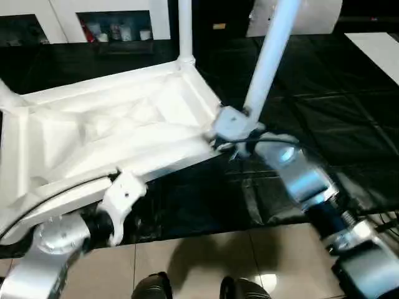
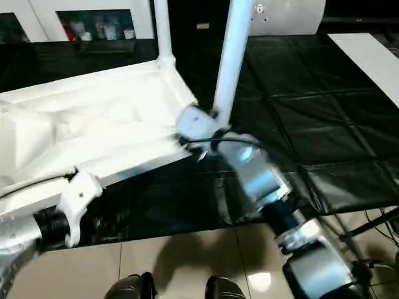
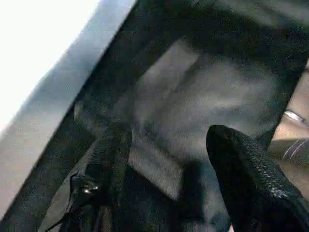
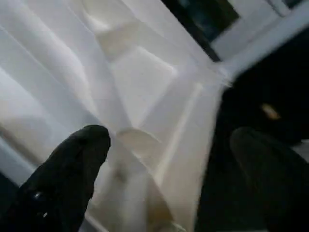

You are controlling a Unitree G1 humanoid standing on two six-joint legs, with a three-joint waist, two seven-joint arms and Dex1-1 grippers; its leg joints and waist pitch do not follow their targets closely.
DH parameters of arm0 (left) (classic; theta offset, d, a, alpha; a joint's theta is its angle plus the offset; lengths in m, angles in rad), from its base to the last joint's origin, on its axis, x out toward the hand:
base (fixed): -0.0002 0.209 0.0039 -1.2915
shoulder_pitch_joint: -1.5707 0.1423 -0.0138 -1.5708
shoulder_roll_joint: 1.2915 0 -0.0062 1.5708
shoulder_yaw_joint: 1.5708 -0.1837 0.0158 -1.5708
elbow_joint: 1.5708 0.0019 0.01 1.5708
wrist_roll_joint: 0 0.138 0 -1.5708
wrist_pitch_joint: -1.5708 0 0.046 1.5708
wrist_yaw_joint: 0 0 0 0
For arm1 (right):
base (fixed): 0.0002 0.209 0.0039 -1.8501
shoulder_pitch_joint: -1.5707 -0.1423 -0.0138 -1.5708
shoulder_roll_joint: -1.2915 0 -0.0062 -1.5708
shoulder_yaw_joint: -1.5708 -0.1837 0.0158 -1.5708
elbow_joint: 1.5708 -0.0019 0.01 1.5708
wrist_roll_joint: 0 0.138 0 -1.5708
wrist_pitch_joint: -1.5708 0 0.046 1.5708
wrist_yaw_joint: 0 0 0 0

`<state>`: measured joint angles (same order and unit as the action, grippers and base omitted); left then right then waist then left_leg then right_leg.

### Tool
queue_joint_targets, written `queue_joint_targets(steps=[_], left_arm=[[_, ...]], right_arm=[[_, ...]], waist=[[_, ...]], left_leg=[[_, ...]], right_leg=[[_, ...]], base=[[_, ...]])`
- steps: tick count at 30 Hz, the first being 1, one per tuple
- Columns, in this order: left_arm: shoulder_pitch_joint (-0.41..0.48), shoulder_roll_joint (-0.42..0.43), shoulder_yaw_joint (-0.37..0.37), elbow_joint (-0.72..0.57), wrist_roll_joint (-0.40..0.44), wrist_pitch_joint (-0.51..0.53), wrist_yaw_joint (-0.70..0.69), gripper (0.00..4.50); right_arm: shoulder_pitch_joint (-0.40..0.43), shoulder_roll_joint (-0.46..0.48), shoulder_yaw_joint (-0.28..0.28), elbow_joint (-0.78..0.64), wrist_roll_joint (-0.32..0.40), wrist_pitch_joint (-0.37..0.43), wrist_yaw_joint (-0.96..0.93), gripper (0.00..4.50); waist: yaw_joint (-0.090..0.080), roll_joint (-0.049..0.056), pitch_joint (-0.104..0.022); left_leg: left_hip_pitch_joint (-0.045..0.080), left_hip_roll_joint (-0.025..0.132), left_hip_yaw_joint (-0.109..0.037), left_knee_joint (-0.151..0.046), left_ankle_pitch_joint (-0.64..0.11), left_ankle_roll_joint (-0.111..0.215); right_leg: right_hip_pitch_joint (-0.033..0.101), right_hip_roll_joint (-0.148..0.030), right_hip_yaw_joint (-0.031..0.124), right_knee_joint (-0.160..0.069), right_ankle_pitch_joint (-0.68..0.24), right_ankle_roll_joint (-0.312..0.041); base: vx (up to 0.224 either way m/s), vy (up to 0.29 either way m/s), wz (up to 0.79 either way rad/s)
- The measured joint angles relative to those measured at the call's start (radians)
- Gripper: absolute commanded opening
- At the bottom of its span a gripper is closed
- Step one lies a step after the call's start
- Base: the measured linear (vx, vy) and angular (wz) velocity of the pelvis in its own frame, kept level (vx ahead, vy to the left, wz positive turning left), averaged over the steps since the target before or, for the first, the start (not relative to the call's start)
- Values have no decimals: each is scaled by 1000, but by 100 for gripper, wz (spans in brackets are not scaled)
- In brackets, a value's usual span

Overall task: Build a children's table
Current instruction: Rotate leg to tighten

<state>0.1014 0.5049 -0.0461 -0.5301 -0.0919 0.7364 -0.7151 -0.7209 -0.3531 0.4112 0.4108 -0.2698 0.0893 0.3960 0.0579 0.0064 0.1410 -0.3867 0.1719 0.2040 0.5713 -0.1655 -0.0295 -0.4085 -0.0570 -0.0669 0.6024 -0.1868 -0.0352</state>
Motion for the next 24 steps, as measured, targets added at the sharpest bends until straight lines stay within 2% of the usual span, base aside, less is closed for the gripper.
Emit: queue_joint_targets(steps=[4, 6, 8, 12, 16, 20, 24], left_arm=[[7, 5, -1, 32, 60, 5, 59, 306], [6, 7, -4, 36, 65, 0, 67, 306], [-3, 8, -22, 41, 67, -10, 79, 306], [-12, 9, -27, 52, 73, -18, 111, 306], [-19, 2, -26, 74, 92, -47, 136, 306], [-34, -3, -25, 94, 97, -79, 167, 306], [-33, -36, -5, 97, 95, -92, 201, 306]], right_arm=[[-35, -81, 2, 114, -56, -65, -66, 450], [-41, -102, -8, 152, -61, -80, -83, 450], [-66, -121, -9, 231, -64, -127, -95, 450], [-112, -166, -15, 382, -77, -188, -119, 450], [-142, -223, -56, 528, -78, -223, -156, 450], [-156, -271, -83, 614, -78, -250, -181, 450], [-156, -293, -114, 658, -70, -265, -194, 450]], waist=[[6, 0, 0], [6, 0, 0], [4, 0, 0], [12, 1, 1], [22, 1, 1], [21, 1, 0], [11, 2, 0]], left_leg=[[-2, 0, -1, 5, -1, 1], [-2, 0, -1, 7, -2, 3], [-3, 0, -1, 12, -3, 4], [-4, 0, -3, 19, -3, 4], [-5, 0, -3, 24, -3, 4], [-6, 0, -3, 26, -3, 5], [-6, 0, -4, 27, -3, 5]], right_leg=[[1, 0, 0, 0, 0, 0], [2, 0, 0, 1, 1, 0], [2, -1, 1, 4, 1, 0], [2, -1, 1, 9, 1, 0], [4, -1, 1, 10, 2, 0], [4, -1, 1, 10, 4, 0], [3, -1, 1, 10, 5, 0]], base=[[0, 0, 0], [0, 0, 0], [0, 0, 0], [0, 0, 0], [0, 0, 0], [0, 0, 0], [0, 0, 0]])
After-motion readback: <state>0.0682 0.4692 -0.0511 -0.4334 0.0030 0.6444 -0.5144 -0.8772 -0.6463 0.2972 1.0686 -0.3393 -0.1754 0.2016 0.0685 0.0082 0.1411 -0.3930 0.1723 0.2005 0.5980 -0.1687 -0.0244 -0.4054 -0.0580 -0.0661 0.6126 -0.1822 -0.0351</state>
